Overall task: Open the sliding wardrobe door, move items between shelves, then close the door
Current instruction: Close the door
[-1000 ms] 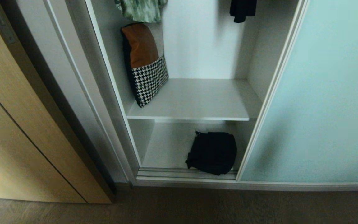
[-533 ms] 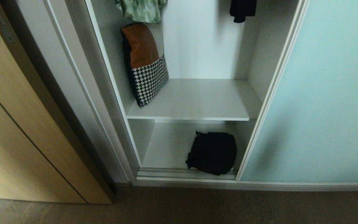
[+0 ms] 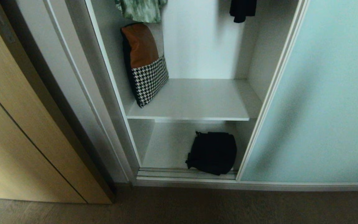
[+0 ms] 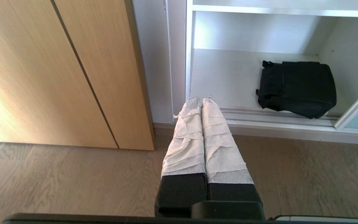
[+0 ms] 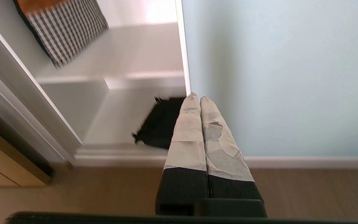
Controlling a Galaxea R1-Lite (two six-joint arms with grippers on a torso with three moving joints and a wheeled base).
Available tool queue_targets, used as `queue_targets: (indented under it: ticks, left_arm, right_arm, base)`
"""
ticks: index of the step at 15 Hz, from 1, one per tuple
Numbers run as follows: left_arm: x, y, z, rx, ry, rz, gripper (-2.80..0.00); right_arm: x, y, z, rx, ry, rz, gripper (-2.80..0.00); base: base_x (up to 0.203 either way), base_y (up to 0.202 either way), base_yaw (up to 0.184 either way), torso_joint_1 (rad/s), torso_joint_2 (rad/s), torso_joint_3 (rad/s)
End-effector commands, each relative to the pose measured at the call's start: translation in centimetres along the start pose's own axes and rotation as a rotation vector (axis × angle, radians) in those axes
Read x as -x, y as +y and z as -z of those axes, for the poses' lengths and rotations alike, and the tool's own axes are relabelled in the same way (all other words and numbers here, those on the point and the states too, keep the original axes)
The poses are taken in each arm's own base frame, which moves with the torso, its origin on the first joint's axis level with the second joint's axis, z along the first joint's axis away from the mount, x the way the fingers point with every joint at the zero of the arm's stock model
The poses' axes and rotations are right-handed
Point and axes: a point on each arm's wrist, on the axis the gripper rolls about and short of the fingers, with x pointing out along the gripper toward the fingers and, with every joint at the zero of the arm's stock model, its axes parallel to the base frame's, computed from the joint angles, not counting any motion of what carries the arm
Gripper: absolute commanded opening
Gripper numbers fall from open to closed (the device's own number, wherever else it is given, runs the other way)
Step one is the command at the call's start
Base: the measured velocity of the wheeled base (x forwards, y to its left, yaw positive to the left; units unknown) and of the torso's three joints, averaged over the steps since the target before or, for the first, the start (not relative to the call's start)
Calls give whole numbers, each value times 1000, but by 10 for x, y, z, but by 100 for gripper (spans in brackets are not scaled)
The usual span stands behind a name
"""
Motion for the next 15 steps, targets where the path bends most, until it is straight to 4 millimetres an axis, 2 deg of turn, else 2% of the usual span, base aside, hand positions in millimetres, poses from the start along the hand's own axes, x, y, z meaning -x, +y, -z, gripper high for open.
queue_targets:
  ticks: [1, 6, 9, 11, 15]
  left_arm:
    - [0, 0, 0, 1, 2, -1, -280]
    - [0, 0, 0, 1, 2, -1, -280]
    - [0, 0, 0, 1, 2, -1, -280]
    - [0, 0, 0, 1, 2, -1, -280]
    - [0, 0, 0, 1, 2, -1, -280]
  right_arm:
    - [-61, 7, -41, -10, 101, -1, -280]
    - [-165, 18, -90, -69, 137, -88, -280]
    - [-209, 22, -91, -113, 199, -210, -280]
    - [-229, 22, -90, -240, 234, -281, -280]
    - [-281, 7, -85, -354, 234, -266, -280]
  base:
    - [0, 0, 0, 0, 0, 0]
    - [0, 0, 0, 0, 0, 0]
    - [0, 0, 0, 0, 0, 0]
    - [0, 0, 0, 0, 0, 0]
    - [0, 0, 0, 0, 0, 0]
